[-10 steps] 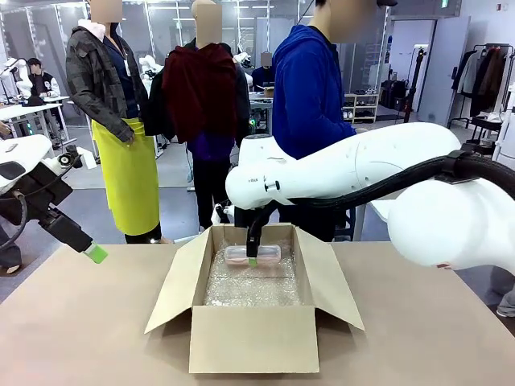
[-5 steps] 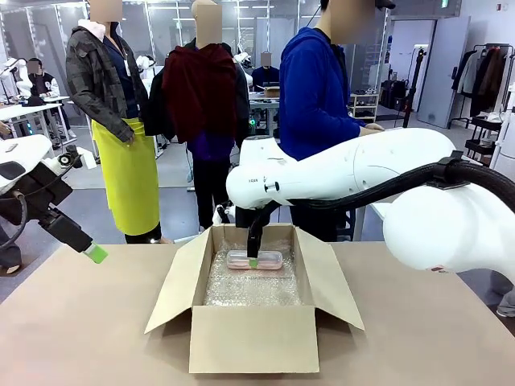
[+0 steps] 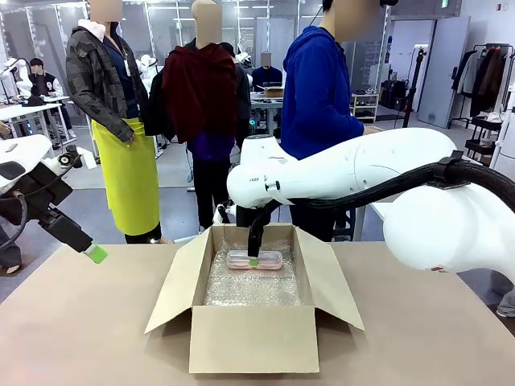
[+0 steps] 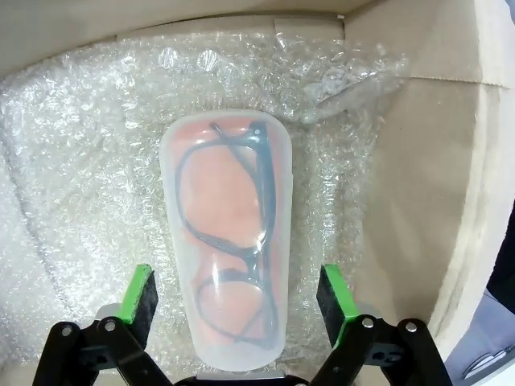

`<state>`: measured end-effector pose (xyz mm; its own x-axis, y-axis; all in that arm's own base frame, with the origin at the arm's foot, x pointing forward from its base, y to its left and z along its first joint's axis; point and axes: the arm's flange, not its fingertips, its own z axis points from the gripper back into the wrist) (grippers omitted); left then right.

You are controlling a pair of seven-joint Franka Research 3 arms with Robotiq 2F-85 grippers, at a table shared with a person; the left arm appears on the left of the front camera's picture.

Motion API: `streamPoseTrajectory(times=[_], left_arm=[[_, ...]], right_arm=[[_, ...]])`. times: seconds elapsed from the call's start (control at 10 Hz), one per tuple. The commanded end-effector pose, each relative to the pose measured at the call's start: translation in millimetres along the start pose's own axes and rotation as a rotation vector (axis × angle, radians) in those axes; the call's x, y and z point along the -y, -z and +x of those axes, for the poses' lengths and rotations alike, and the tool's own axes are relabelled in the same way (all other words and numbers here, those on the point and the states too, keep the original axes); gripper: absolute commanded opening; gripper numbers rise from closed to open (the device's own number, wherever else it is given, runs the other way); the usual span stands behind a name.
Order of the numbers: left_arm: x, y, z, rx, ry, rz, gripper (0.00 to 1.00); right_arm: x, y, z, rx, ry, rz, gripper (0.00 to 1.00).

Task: Pack the glasses set securely to prepare it for shipping.
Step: Place the Glasses case inside the Package Box, then put the Glasses case from the right side of the table into the Package Box.

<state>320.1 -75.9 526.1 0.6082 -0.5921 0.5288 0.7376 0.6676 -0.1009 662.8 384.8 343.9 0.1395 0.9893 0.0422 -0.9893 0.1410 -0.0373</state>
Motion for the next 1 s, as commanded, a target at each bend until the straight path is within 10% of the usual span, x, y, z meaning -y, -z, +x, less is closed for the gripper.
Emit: streamPoseTrajectory(times=[0.0,0.9], left_arm=[[-1.1,-0.4,-0.1,0.017,0.012,-0.015,1.00],[-1.1,-0.4,-0.1,0.017,0.012,-0.015,1.00]], right_arm=[[-1.4,0.6,2.0,0.002,-0.003,-0.003,1.00],[-1.4,0.6,2.0,0.002,-0.003,-0.003,1.00]])
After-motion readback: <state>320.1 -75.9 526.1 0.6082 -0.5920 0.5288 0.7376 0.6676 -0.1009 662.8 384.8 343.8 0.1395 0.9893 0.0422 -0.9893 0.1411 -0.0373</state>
